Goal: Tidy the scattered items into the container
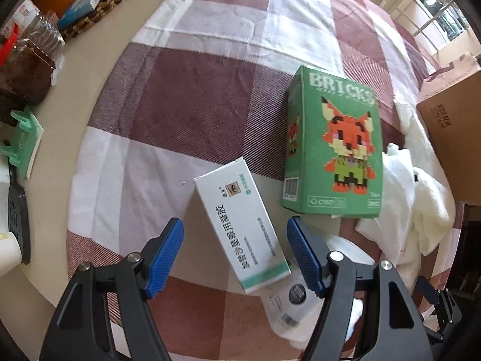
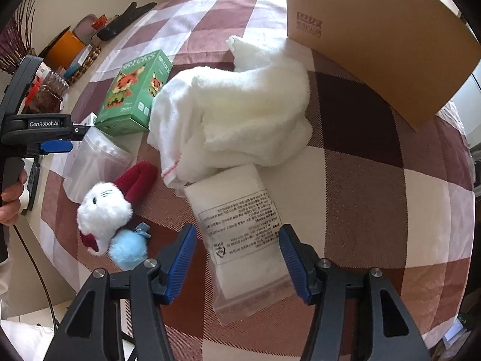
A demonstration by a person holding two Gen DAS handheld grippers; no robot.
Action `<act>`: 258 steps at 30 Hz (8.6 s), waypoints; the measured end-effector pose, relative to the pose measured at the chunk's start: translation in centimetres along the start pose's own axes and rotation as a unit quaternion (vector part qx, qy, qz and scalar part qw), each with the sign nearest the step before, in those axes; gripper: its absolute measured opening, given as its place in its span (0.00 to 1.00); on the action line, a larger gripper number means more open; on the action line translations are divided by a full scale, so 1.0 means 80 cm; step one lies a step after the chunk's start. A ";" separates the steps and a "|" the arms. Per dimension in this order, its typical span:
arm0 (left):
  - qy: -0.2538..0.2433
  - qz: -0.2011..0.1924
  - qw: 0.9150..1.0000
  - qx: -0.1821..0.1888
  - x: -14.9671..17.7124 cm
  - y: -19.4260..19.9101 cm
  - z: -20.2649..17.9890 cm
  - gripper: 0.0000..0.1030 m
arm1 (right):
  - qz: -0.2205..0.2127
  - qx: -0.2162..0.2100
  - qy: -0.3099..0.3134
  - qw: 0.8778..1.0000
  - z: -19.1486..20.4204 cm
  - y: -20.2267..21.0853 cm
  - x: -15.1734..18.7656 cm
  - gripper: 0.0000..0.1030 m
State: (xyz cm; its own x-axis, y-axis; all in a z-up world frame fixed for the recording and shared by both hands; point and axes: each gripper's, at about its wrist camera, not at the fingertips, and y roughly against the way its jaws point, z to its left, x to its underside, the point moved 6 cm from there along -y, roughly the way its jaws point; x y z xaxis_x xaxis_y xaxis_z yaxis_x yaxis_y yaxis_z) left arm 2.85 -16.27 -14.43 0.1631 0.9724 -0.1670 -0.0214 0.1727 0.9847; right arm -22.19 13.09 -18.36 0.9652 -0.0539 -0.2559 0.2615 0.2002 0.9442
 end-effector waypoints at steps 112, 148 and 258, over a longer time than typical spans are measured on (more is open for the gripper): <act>-0.400 -0.162 0.901 0.050 0.147 0.179 -0.256 0.36 | -0.171 -0.006 -0.165 0.971 -0.044 0.198 0.016 0.31; -0.420 -0.152 0.893 0.047 0.081 0.157 -0.356 0.36 | -0.153 0.003 -0.172 0.973 -0.128 0.176 -0.063 0.31; -0.388 -0.126 0.908 0.093 -0.112 0.201 -0.514 0.60 | -0.136 0.014 -0.190 0.972 -0.240 0.153 -0.261 0.54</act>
State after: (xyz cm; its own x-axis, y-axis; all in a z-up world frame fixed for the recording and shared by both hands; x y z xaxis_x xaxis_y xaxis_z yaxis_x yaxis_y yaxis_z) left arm -39.53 -15.75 0.85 0.7878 0.4888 -0.3748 0.2691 0.2743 0.9232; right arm -39.17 35.46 -5.47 0.7891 -0.4605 -0.4065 0.5020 0.1021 0.8588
